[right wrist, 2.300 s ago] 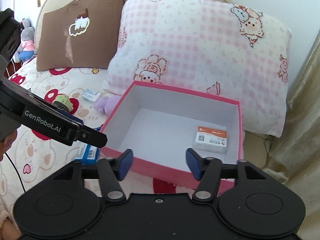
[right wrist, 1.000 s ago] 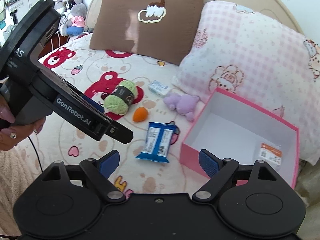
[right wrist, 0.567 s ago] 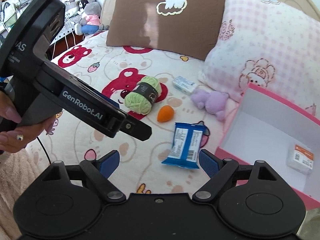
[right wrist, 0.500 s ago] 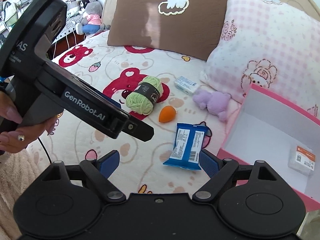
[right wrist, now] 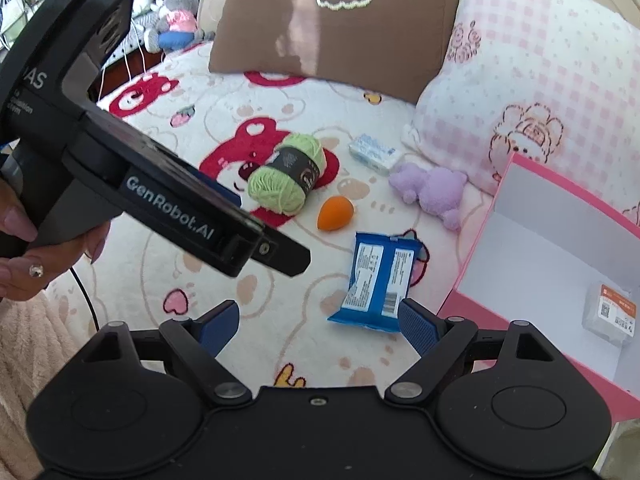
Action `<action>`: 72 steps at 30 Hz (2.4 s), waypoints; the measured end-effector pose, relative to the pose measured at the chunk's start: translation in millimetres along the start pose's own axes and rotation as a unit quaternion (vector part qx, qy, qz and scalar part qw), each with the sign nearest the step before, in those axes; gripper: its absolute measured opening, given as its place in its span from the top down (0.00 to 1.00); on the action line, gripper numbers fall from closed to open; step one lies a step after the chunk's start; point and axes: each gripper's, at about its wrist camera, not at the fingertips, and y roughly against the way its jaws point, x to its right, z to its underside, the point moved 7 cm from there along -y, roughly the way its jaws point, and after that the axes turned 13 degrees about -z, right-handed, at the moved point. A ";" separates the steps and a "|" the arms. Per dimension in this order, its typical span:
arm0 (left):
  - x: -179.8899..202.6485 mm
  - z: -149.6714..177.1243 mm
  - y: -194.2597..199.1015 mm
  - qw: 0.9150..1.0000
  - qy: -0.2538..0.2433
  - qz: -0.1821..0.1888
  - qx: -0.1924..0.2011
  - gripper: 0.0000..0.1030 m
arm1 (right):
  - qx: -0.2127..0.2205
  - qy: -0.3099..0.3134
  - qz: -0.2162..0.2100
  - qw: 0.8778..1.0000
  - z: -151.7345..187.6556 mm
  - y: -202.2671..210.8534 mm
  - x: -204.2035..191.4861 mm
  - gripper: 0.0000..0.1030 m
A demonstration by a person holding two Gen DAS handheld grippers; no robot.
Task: Organize objects
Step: 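Withdraw the left tool from the pink box toward the blue snack packet, then close the left tool on the blue snack packet edge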
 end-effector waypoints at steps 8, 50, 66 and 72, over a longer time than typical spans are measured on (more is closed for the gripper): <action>-4.3 -1.5 -39.0 1.000 -0.023 -0.018 0.007 0.10 | -0.028 -0.023 0.002 0.999 5.7 -24.9 18.4 0.13; -8.0 21.9 -150.9 0.996 0.080 0.027 0.011 0.42 | 0.032 -0.157 0.013 0.987 52.6 -127.7 84.0 0.26; 1.0 30.3 -151.5 0.990 0.110 0.090 0.005 0.80 | 0.106 -0.188 0.090 0.972 61.5 -119.9 75.2 0.44; 5.0 30.0 -155.5 0.993 0.092 0.076 0.027 0.79 | 0.117 -0.195 0.080 0.970 64.7 -126.9 81.4 0.46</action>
